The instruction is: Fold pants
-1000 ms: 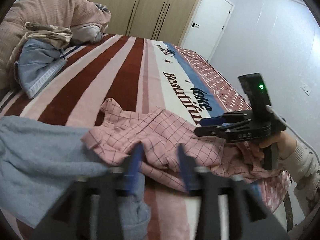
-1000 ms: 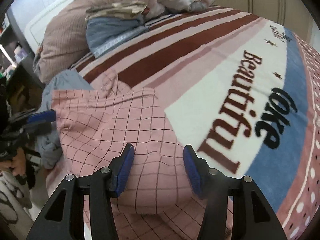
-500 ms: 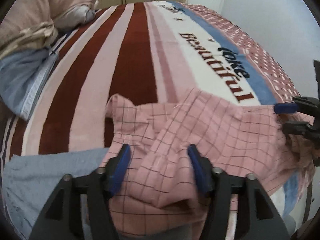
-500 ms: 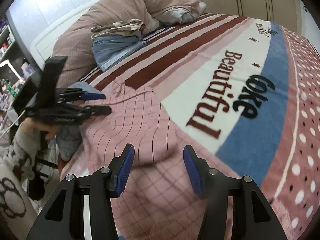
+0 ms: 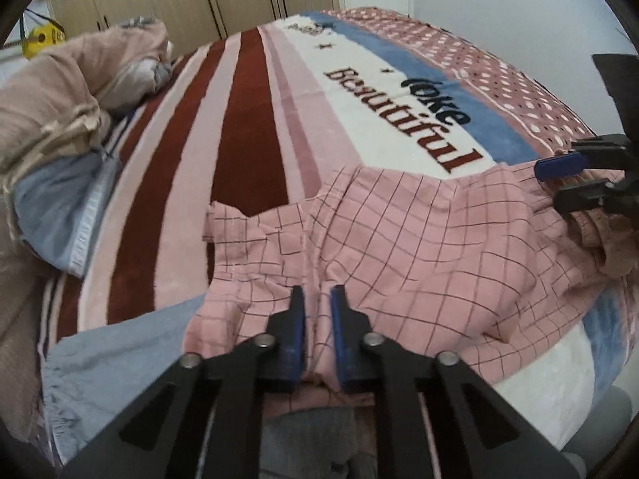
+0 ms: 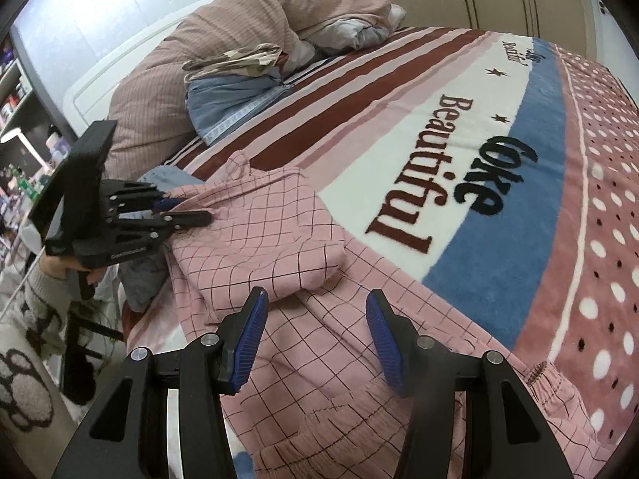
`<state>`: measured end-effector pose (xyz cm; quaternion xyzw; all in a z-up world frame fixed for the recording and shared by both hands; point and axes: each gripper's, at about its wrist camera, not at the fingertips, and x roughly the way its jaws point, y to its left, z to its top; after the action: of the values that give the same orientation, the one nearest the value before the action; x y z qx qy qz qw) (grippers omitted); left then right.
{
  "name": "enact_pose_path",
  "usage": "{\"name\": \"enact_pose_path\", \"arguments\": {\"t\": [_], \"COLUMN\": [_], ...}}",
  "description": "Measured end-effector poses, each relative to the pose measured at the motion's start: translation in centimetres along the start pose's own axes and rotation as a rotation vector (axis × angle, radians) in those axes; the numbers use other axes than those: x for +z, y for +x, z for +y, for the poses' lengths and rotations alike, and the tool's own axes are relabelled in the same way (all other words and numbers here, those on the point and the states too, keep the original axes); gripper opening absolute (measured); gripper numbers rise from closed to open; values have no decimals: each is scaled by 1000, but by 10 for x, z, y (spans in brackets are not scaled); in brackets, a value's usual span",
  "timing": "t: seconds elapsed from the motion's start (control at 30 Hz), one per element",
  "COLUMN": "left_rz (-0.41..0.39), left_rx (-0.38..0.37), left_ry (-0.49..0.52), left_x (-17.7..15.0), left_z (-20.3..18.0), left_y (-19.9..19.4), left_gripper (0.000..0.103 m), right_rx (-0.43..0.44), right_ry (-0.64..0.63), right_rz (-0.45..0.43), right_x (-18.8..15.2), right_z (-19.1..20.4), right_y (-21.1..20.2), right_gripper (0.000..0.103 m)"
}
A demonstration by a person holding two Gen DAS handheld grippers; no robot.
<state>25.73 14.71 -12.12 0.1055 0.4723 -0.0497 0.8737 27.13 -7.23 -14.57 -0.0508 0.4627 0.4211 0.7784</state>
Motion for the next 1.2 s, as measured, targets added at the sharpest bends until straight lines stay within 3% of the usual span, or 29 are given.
{"name": "enact_pose_path", "arguments": {"t": [0.37,0.5,0.7,0.83,0.93,1.0,1.1,1.2], "left_rz": [-162,-143,-64,-84,-152,-192,-210,-206], "left_rx": [138,151,134,134,140,125,131,79], "left_ry": [-122,-157,-205,-233,-239,-252,-259,-291], "left_x": [-4,-19,-43,-43,-36,-30,-26,-31], "left_z": [35,44,52,57,62,67,71,74], "left_y": [-52,-60,-42,-50,-67,-75,-73,-65], "left_gripper": [5,5,9,26,31,41,43,43], "right_rx": [-12,-18,-103,-92,-97,-122,-114,-64], "right_ry": [8,-5,-56,-105,-156,-214,-274,-332], "right_rz": [-18,-8,84,142,134,133,203,282], "right_x": [0,-1,1,17,31,39,40,30], "right_z": [0,5,7,5,6,7,8,12], "right_y": [-12,-13,13,33,38,43,56,66], "right_gripper": [47,47,47,47,47,39,37,38]}}
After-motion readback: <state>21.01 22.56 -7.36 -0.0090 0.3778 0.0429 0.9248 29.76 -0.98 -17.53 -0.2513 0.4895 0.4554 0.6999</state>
